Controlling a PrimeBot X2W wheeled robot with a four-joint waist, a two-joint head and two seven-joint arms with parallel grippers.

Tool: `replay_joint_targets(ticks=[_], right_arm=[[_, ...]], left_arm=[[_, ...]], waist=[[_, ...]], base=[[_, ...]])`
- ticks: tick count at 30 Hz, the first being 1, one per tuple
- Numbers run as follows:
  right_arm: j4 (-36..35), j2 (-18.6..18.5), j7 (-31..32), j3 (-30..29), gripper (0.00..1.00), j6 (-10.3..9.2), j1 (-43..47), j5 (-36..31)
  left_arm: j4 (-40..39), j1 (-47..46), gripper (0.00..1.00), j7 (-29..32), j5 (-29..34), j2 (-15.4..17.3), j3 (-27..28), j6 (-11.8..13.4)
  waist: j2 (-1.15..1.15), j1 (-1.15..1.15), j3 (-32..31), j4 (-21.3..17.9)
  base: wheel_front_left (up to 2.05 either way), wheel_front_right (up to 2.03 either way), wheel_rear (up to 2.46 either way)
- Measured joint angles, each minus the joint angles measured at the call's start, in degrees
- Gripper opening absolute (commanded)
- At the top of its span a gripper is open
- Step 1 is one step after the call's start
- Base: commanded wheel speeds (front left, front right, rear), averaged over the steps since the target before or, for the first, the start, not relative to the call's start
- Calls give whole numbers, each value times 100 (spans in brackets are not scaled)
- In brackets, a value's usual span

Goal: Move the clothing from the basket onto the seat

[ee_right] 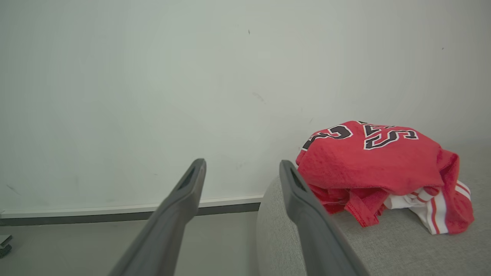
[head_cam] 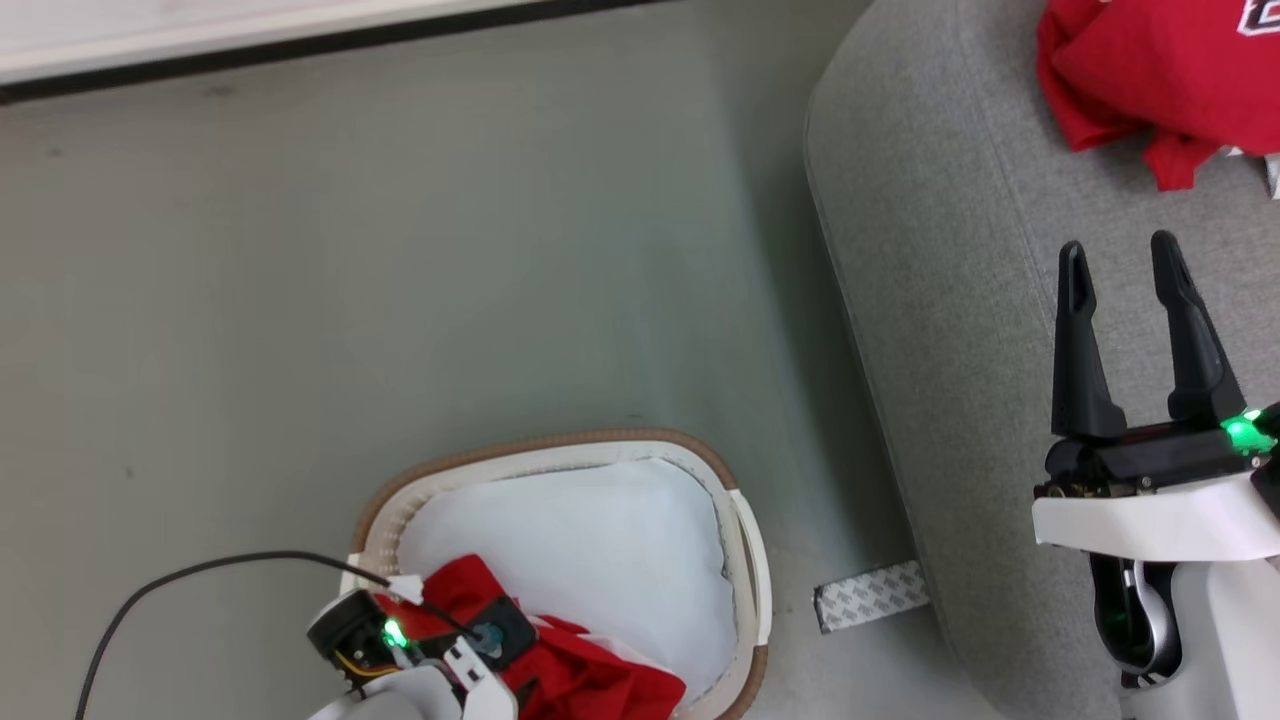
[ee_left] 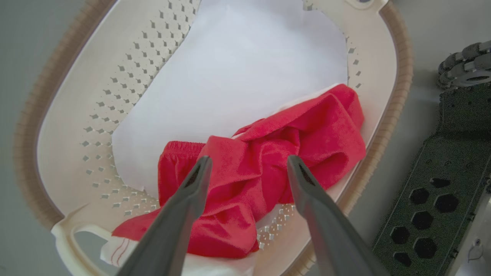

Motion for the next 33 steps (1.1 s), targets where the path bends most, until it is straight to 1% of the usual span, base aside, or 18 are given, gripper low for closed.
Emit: replay_joint_targets(ticks=[6, 8, 13, 23, 24, 25, 26, 29, 33], right_arm=[[-155, -1, 0, 26, 100, 0, -186, -9], [-199, -1, 0, 36, 100, 0, -210, -5], [-315, -2, 0, 23, 100, 0, -213, 62], [-417, -2, 0, 16, 100, 0, -215, 202], [-423, -2, 0, 16, 100, 0, -215, 208], [-428, -2, 0, 16, 100, 0, -215, 221], [-430, -2, 0, 20, 100, 0, -215, 230], [-424, -2, 0, 38, 100, 0, -215, 245], [-383, -2, 0, 26, 100, 0, -217, 244]], left_arm=[[409, -342, 100, 207, -5, -8, -904, 0], [514, -438, 100, 238, -9, 9, -1045, 0], [780, -657, 100, 336, -8, 48, -1199, 0], [1124, -920, 100, 361, 300, 8, -1269, 0], [1136, -936, 96, 359, 286, -5, -1269, 0], [1144, -945, 45, 361, 238, -23, -1269, 0], [1144, -947, 0, 389, 257, -33, -1271, 0], [1137, -946, 0, 446, 263, -35, -1274, 0], [1093, -967, 0, 376, 185, -24, -1276, 0]], waist=[[0, 0, 366, -83], [0, 0, 499, -121], [0, -1, 819, -238], [0, -1, 1323, -487], [0, -1, 1355, -508], [0, -1, 1385, -526], [0, -1, 1409, -544], [0, -1, 1432, -578], [0, 0, 1364, -548]], base=[[0, 0, 0], [0, 0, 0], [0, 0, 0], [0, 0, 0], [0, 0, 0], [0, 0, 0], [0, 0, 0], [0, 0, 0], [0, 0, 0]])
